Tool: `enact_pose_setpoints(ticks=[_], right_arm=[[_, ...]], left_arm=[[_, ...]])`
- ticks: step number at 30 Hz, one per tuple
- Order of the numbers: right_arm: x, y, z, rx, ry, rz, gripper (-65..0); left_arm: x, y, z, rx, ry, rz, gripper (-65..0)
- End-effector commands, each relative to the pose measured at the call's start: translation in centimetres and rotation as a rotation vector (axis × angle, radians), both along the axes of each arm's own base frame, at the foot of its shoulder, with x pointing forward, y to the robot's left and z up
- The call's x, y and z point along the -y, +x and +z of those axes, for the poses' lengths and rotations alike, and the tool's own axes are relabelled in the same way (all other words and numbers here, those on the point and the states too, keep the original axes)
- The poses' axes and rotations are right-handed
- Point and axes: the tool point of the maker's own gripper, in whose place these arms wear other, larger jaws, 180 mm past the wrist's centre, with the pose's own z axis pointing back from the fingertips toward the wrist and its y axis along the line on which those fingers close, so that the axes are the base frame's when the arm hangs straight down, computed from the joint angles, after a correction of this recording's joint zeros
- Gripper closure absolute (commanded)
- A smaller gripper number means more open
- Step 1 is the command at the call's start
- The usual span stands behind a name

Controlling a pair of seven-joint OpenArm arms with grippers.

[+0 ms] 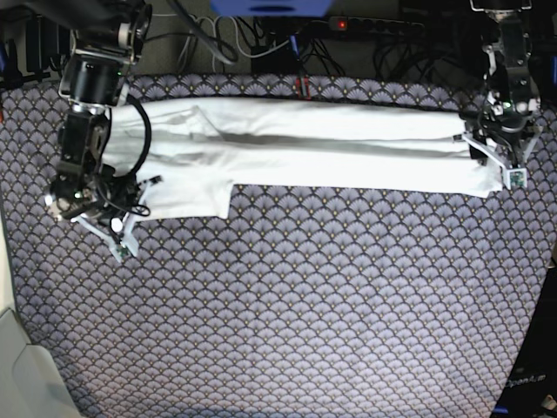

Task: Fold the T-shirt properly
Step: 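Move the right gripper to the sleeve end and grasp it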

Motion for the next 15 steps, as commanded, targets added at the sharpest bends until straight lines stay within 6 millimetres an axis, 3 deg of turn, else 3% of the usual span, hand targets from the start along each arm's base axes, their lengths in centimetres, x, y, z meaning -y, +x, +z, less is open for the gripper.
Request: enact_pose_setpoints(ticks=[1, 4, 9, 15], right_arm=[[0.3, 1.2, 1.3, 0.046, -0.003, -0.005, -8.0], [0.3, 1.2, 1.3, 0.046, -0.003, -0.005, 0.0], [0.4, 1.2, 1.5, 0.046, -0.01, -0.005, 0.0], [0.7, 0.6, 4.0, 0.133, -0.059, 0.004, 0.0]], left_arm=[[-1.0, 0.5, 1.2, 0.028, 0.034, 0.001, -35.3], [-1.1, 0.5, 1.2, 0.027, 0.037, 0.0, -35.3], [-1.2, -0.2, 0.8, 0.01, 0.038, 0.0, -35.3], [-1.2, -0.3, 0.8, 0.01, 0.041, -0.002, -35.4]])
